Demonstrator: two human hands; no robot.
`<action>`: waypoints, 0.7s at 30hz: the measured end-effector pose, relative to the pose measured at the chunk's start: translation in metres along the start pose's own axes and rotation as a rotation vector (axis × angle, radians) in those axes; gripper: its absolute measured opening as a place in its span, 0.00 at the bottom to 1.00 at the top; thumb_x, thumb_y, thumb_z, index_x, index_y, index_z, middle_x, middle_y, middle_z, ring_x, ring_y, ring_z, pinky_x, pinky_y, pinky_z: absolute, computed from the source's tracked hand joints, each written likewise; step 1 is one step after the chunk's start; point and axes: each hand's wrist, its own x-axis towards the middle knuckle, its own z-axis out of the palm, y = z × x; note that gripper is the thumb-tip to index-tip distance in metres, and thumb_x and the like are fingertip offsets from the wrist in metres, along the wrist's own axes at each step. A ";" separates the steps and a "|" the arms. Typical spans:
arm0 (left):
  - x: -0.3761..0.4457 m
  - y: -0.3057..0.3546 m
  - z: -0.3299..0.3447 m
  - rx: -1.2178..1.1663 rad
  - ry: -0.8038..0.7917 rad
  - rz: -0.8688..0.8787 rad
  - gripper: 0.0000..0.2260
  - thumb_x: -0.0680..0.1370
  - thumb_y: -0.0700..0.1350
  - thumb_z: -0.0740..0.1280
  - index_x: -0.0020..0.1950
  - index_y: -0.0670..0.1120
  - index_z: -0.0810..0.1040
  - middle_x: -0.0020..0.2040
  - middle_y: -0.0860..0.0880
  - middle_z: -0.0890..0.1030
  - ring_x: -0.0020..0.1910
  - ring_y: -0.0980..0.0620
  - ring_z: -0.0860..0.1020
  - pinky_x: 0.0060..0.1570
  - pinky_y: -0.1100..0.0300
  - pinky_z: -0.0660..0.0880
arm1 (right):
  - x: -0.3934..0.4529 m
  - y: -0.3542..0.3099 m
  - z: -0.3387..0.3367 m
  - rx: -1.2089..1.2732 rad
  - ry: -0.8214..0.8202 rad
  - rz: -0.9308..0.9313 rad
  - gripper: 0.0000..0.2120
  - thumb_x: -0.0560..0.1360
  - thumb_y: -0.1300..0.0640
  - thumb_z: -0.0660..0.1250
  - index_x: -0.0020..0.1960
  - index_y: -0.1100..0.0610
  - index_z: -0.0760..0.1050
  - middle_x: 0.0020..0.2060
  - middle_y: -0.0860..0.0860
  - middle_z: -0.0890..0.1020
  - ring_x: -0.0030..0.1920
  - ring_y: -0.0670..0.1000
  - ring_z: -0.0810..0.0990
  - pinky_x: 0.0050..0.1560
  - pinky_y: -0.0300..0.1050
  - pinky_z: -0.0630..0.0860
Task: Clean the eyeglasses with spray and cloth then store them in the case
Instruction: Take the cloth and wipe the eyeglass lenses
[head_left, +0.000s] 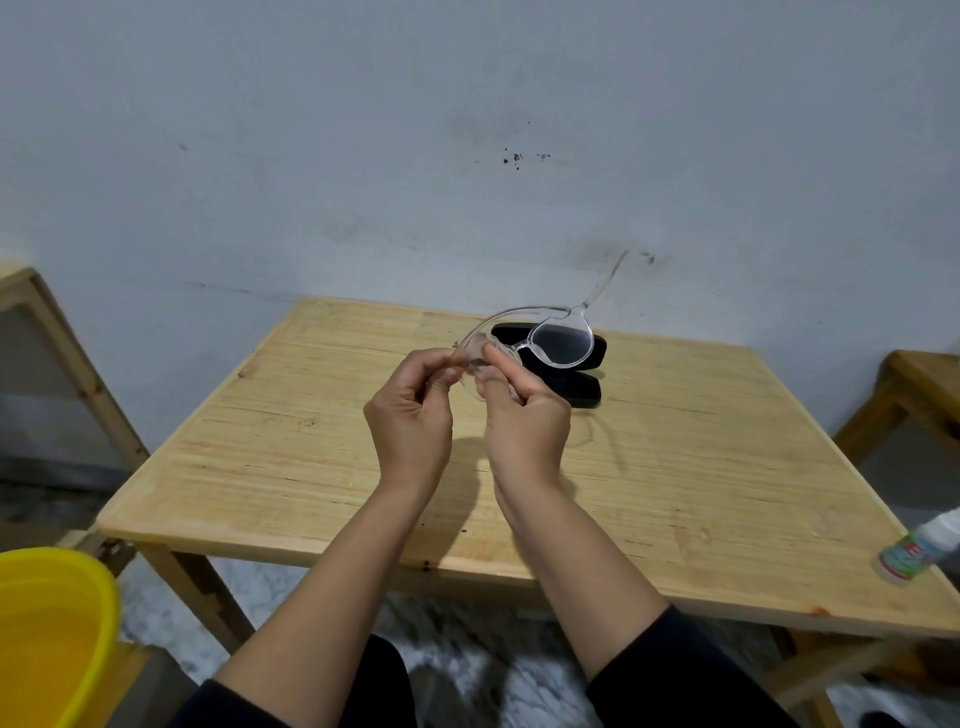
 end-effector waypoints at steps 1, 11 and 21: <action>0.000 0.001 0.000 -0.011 -0.004 -0.003 0.16 0.74 0.32 0.66 0.42 0.55 0.79 0.39 0.64 0.83 0.43 0.61 0.81 0.47 0.68 0.75 | 0.000 -0.001 0.000 -0.005 -0.011 -0.009 0.13 0.74 0.63 0.66 0.45 0.45 0.82 0.54 0.47 0.84 0.56 0.46 0.81 0.62 0.47 0.76; 0.003 -0.002 0.001 -0.110 -0.022 -0.064 0.15 0.74 0.32 0.66 0.44 0.53 0.81 0.43 0.57 0.85 0.49 0.54 0.83 0.52 0.60 0.77 | 0.001 -0.009 -0.007 -0.070 -0.124 -0.008 0.15 0.73 0.66 0.62 0.39 0.51 0.83 0.43 0.47 0.84 0.39 0.43 0.81 0.42 0.32 0.76; 0.007 -0.002 -0.006 -0.001 0.016 -0.043 0.10 0.75 0.33 0.65 0.47 0.48 0.81 0.44 0.56 0.83 0.46 0.59 0.81 0.48 0.68 0.75 | 0.005 -0.018 -0.012 -0.239 -0.169 0.049 0.14 0.70 0.62 0.63 0.29 0.52 0.80 0.30 0.50 0.83 0.34 0.49 0.81 0.37 0.44 0.78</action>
